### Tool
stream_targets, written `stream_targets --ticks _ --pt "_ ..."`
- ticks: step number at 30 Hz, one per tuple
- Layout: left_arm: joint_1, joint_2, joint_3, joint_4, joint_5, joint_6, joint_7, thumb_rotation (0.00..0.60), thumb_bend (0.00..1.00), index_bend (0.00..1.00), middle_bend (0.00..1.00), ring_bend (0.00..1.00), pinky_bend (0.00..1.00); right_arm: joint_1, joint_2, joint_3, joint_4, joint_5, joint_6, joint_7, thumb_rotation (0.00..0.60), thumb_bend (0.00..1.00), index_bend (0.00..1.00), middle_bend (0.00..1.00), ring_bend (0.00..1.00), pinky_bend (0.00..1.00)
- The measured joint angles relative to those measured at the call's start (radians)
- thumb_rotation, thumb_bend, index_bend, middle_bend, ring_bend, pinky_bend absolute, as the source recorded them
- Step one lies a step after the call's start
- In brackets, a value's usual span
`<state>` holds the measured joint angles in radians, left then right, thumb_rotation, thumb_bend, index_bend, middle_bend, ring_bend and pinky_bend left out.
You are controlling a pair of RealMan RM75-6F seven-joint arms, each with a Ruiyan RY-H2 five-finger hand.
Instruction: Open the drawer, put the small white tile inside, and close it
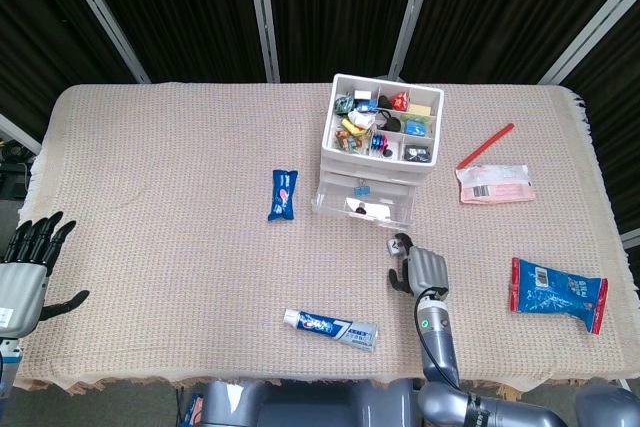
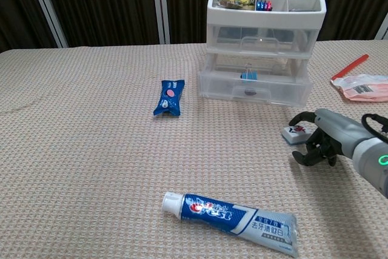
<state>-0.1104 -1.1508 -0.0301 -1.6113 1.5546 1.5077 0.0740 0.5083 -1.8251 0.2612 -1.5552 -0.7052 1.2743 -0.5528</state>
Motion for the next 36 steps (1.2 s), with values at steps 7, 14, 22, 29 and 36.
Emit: stream_targets --ticks 7,14,22,29,36 --pt "0.000 0.000 0.000 -0.001 0.000 0.000 0.000 0.600 0.15 0.08 0.00 0.00 0.00 0.000 -0.010 -0.002 0.016 -0.021 0.019 -0.004 0.600 0.34 0.32 0.83 0.83 0.62" --pt "0.000 0.000 -0.001 -0.002 -0.002 0.000 0.000 0.600 0.15 0.08 0.00 0.00 0.00 -0.002 -0.012 0.003 0.022 -0.026 0.029 -0.010 0.600 0.33 0.32 0.83 0.83 0.62" --pt "0.001 0.000 -0.002 -0.005 -0.006 -0.002 0.004 0.600 0.15 0.08 0.00 0.00 0.00 -0.001 -0.004 0.007 0.025 -0.024 0.041 -0.040 0.600 0.34 0.32 0.83 0.83 0.62" --pt "0.001 0.001 -0.002 -0.008 -0.008 -0.003 0.004 0.600 0.15 0.08 0.00 0.00 0.00 -0.004 0.002 -0.001 0.031 -0.018 0.042 -0.061 0.600 0.34 0.32 0.83 0.83 0.62" --pt "0.000 0.002 -0.002 -0.010 -0.010 -0.006 0.005 0.600 0.15 0.08 0.00 0.00 0.00 -0.004 -0.009 -0.003 0.047 -0.007 0.036 -0.074 0.600 0.34 0.30 0.83 0.83 0.62"
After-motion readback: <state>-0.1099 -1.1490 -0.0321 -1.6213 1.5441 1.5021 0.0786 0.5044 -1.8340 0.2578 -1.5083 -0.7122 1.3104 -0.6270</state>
